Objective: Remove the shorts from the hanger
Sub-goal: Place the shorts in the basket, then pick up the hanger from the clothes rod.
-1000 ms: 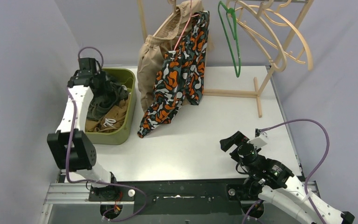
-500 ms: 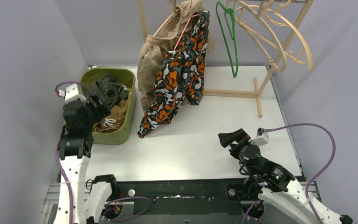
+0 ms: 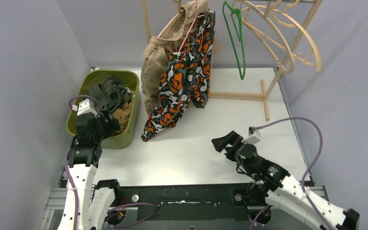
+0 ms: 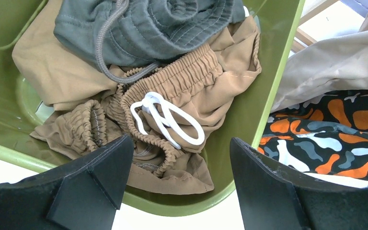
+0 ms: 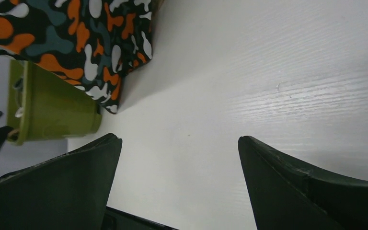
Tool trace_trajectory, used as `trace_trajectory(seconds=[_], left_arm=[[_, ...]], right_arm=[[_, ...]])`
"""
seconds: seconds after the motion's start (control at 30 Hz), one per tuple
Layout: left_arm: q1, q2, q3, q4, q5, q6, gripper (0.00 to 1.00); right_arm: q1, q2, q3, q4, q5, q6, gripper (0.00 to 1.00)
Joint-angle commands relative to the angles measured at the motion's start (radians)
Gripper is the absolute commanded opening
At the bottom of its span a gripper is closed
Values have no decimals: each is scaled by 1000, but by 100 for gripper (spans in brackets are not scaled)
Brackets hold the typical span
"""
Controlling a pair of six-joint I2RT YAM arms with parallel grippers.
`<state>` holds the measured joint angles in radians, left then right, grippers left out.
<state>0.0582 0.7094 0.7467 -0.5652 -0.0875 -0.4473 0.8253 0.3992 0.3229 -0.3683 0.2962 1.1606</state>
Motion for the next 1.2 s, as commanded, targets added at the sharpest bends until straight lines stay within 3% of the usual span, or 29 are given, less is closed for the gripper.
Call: trace_trajectory(seconds=[0.0, 0.07, 0.23, 0.4, 0.47, 0.63, 0.77, 0.9, 1.17], left_arm=[[-7, -21, 5, 73, 28, -13, 73], [-8, -19, 2, 77, 30, -11, 74], [-9, -9, 0, 78, 33, -11, 74], [-8, -3, -6, 88, 44, -12, 74], [-7, 5, -5, 90, 46, -11, 74], [-6, 24, -5, 88, 54, -11, 74], [-5, 33, -5, 88, 58, -11, 74], [-4, 37, -4, 88, 57, -13, 74], [-1, 36, -9, 100, 77, -14, 74]], right_arm=[[49, 260, 180, 92, -30, -133, 98], [153, 364, 273, 71, 94, -193, 98], [449, 580, 532, -72, 609, -236, 98], [519, 778, 768, -266, 768, -212, 98], [485, 836, 858, -346, 756, -194, 98], [336, 865, 946, -214, 510, -375, 98], [320, 850, 969, -63, 465, -535, 98], [210, 889, 1122, -54, 272, -597, 100], [167, 1097, 1463, -116, 251, -615, 96]])
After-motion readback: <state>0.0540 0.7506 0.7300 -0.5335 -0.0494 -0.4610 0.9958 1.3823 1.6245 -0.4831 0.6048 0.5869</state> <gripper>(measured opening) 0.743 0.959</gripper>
